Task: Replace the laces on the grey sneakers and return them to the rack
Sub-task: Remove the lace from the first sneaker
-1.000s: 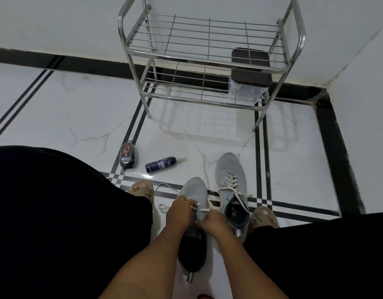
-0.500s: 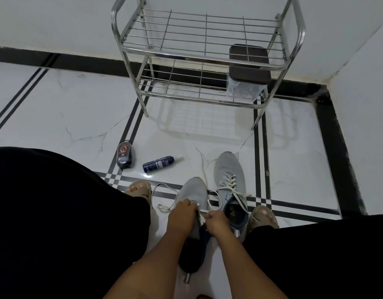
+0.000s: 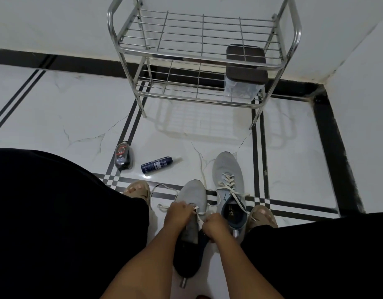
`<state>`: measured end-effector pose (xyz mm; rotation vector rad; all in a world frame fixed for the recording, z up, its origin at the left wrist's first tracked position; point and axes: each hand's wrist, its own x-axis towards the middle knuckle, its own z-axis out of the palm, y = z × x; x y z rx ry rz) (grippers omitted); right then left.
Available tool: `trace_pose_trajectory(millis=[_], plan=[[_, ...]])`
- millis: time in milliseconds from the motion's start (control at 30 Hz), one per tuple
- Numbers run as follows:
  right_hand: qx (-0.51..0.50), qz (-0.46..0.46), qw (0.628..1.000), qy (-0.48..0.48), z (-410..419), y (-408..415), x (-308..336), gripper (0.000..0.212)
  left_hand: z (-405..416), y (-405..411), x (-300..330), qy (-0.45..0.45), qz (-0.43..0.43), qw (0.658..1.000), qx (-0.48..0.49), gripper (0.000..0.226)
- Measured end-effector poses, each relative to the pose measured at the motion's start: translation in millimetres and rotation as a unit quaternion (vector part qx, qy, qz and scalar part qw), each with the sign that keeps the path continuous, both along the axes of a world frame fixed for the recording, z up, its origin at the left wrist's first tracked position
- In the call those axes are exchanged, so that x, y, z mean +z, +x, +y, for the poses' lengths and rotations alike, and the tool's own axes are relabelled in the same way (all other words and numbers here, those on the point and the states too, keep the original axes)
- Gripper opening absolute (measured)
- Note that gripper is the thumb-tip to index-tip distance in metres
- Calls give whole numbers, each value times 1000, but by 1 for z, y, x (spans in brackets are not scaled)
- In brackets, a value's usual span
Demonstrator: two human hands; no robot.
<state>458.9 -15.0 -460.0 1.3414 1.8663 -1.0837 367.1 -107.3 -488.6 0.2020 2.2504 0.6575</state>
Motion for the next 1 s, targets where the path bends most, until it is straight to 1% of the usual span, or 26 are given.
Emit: trace_pose_trajectory(millis=[33, 67, 100, 133, 167, 200, 233, 267, 333, 400, 467, 533, 567, 600, 633, 667, 700, 733, 767, 800, 833, 867, 900, 933, 967, 1000], plan=[[-25, -3, 1000, -1, 3, 1, -3, 27, -2, -5, 4, 23, -37, 988, 149, 38], [-40, -3, 999, 0, 4, 1, -3, 28, -7, -8, 5, 50, -88, 955, 279, 34], [-40, 3, 999, 4, 5, -1, -1, 25, -9, -13, 5, 71, -115, 920, 369, 34], [-22, 9, 1000, 10, 5, -3, 3, 18, -9, -16, 5, 36, -100, 923, 370, 40], [12, 19, 1000, 21, 4, -5, 7, 13, -11, -16, 4, -13, -67, 951, 301, 49], [43, 26, 998, 33, 2, -7, 9, 15, -11, -14, 4, -73, 9, 979, 192, 54], [67, 34, 996, 44, 1, -8, 9, 17, -9, -10, 5, -98, 72, 988, 89, 52], [83, 37, 995, 49, -1, -8, 8, 21, -6, -5, 11, -107, 118, 987, 0, 45], [109, 39, 991, 65, -1, -8, 8, 25, 0, 2, 13, -125, 176, 968, -126, 34], [115, 36, 991, 66, -1, -6, 8, 27, 2, 7, 10, -141, 203, 951, -185, 32], [104, 39, 992, 63, -1, -5, 9, 27, -2, 9, 7, -143, 194, 953, -181, 29], [90, 35, 994, 55, -1, -6, 12, 23, -2, 8, 5, -119, 147, 976, -111, 25], [77, 33, 995, 48, 0, -5, 12, 20, 0, 6, 8, -75, 98, 992, -20, 23], [59, 29, 997, 43, 2, -5, 12, 22, 0, 0, 12, -15, 33, 992, 124, 23], [40, 26, 998, 42, 4, -4, 12, 26, 2, -11, 18, 67, -50, 952, 294, 24], [22, 26, 998, 43, 5, -3, 11, 27, 2, -25, 22, 152, -100, 874, 450, 26], [5, 28, 999, 41, 7, -3, 11, 25, 0, -38, 26, 233, -143, 757, 593, 28], [-10, 30, 999, 37, 8, -2, 10, 21, -3, -49, 28, 286, -161, 660, 675, 30], [-21, 32, 999, 33, 8, -2, 10, 18, -3, -57, 34, 314, -159, 628, 695, 31], [-21, 33, 999, 29, 8, -3, 10, 17, 1, -63, 38, 288, -126, 694, 648, 30], [-13, 35, 999, 29, 7, -4, 11, 17, 5, -65, 41, 219, -70, 810, 539, 27], [-5, 34, 999, 32, 6, -5, 11, 20, 9, -59, 38, 115, 7, 921, 373, 23], [2, 31, 999, 38, 6, -6, 10, 25, 13, -49, 33, 37, 65, 980, 182, 21], [8, 29, 998, 48, 5, -6, 10, 30, 14, -36, 26, -12, 94, 995, 16, 19], [12, 30, 998, 55, 4, -6, 10, 33, 14, -23, 21, -45, 104, 989, -98, 17], [16, 30, 998, 58, 4, -6, 10, 33, 12, -11, 17, -74, 118, 978, -158, 17]])
